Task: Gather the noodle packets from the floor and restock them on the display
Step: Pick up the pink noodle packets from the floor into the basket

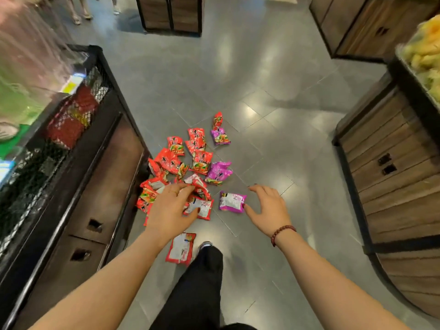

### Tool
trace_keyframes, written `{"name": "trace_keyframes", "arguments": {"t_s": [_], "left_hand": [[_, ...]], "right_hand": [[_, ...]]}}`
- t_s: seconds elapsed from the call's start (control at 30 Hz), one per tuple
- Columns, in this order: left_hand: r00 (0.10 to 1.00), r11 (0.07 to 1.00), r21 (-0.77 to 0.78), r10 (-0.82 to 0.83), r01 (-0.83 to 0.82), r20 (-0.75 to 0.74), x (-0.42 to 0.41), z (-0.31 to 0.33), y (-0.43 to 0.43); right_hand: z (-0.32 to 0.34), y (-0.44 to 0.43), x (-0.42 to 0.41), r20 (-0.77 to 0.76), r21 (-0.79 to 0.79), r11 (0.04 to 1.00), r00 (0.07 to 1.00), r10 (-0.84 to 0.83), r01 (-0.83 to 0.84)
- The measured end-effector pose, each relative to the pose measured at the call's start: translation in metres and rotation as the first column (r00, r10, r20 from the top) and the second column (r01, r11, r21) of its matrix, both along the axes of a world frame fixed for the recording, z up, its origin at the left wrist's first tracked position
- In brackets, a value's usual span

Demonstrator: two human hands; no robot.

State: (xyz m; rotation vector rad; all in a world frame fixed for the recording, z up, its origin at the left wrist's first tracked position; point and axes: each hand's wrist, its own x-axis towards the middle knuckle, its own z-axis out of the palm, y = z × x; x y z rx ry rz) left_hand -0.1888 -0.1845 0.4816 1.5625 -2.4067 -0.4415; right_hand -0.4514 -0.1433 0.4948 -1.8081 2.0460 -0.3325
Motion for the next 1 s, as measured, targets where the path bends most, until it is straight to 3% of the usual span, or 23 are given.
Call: {"name": "trace_keyframes", "arguments": {"t_s": [0.23,0.6,0.7,0.8,1.0], "left_hand": [[1.0,0.996,0.088,0.018,-0.02,0.022,-0.027,-0.014,-0.113],[0.966,0.933,0.253,0.256,-0.256,0.033,-0.089,-0.072,-0.201],[0.936,0.904,0.249,0.35,-0.349,0.042,-0.112,-0.103,-0.215],[0.899,0.843,0.338,0.437,-0.42,0.026,-0.134,-0.143,-0.227],[0.88,0.8,0.404,0.473,-0.443,0.028,-0.159,-0.263,-0.255]], "right_hand": [[-0.019,-0.108,-0.027,0.035,0.121,0.992,0.999,0.035,-0.039],[-0.082,-0.239,-0.105,0.138,0.324,0.94,0.988,0.064,-0.106],[-0.119,-0.276,-0.128,0.174,0.384,0.914,0.982,0.069,-0.133],[-0.163,-0.31,-0.144,0.173,0.412,0.902,0.983,0.058,-0.126],[-0.284,-0.359,-0.154,0.212,0.459,0.882,0.977,0.013,-0.111]]}}
